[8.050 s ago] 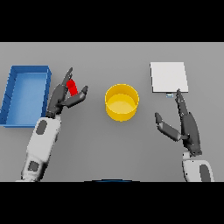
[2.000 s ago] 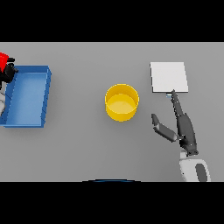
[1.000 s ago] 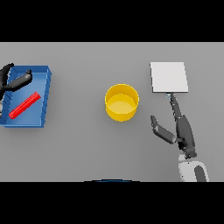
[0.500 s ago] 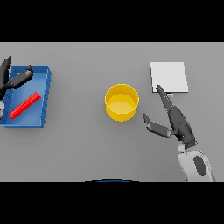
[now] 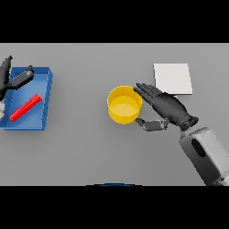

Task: Pick up the red beaker and tilt it to pour out 1 green nut into yellow bowl. Pick up the yellow bowl and place it on the metallic measuring scale.

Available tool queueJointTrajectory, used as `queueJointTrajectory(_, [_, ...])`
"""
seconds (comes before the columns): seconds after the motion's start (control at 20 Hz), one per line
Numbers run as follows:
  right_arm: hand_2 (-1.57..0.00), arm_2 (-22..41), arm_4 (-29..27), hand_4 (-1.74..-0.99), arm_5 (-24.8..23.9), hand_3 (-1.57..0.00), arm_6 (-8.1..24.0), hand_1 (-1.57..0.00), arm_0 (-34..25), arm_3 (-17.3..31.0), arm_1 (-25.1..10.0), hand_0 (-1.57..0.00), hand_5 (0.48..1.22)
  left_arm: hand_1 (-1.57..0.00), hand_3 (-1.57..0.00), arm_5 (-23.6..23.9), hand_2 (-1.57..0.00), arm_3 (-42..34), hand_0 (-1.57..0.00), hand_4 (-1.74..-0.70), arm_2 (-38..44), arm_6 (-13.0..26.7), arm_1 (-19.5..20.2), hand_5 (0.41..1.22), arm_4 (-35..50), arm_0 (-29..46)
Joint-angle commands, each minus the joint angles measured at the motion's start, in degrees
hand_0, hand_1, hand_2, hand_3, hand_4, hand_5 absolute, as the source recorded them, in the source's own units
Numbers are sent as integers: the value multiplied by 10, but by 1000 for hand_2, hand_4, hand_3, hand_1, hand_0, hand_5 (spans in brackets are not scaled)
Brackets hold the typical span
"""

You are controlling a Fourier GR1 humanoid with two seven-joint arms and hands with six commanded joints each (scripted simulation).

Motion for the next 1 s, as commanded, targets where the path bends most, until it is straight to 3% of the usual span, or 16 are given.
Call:
queueJointTrajectory(0.0, [1,8,5,-1269,10,1,-6,1,-12,12,-3,1,662,0,0,3,0,-2,0,-795,-1,-4,-1,721,-1,4])
queueJointTrajectory(0.4, [1,69,40,-1261,72,1,-29,1,-113,103,6,1,685,1,1,1,1,1,1,-796,-5,0,-3,716,-3,0])
queueJointTrajectory(0.55, [1,88,43,-1246,85,1,-55,1,-126,133,15,1,686,1,1,-1,1,8,1,-794,-3,-3,-3,723,-3,-1])
queueJointTrajectory(0.7, [1,100,50,-1250,95,1,-60,1,-148,167,23,1,681,1,1,-12,1,11,1,-795,-1,-16,5,732,-1,2])
queueJointTrajectory(0.95, [1,121,62,-1295,122,1,-54,1,-174,202,31,1,671,1,1,-12,1,21,1,-798,-1,-5,-2,735,-2,-10])
